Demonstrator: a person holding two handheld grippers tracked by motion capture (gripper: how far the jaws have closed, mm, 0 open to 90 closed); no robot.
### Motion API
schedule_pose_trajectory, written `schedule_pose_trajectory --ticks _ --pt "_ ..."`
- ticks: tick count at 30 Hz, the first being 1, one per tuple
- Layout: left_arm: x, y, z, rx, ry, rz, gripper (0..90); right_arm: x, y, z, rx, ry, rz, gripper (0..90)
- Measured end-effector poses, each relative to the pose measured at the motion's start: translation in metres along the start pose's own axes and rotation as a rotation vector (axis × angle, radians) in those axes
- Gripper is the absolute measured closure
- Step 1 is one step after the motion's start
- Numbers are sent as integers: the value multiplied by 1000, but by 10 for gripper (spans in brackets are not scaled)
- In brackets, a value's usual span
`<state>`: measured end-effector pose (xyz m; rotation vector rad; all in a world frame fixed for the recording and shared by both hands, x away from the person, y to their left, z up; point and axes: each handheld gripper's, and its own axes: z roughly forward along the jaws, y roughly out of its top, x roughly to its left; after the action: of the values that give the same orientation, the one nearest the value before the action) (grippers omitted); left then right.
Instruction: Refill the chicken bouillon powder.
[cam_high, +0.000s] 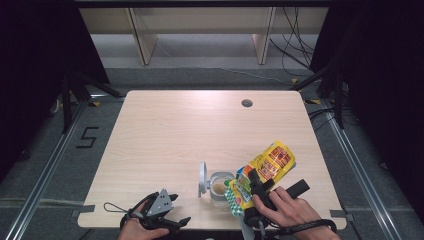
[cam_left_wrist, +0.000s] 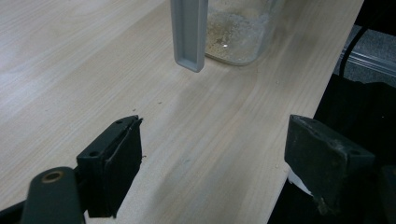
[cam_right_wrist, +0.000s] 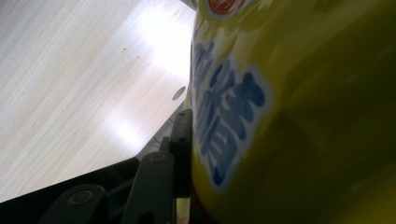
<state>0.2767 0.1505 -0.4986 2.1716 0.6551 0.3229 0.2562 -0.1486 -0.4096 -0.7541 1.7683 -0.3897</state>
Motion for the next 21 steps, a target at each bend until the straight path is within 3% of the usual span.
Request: schedule_pose_trajectory --ticks 16,21 --pt "0 0 0 -5 0 -7 185 -1 2 0 -6 18 -13 684" --pt "1 0 0 6 4 4 185 -1 1 -1 1 -5 -21 684"
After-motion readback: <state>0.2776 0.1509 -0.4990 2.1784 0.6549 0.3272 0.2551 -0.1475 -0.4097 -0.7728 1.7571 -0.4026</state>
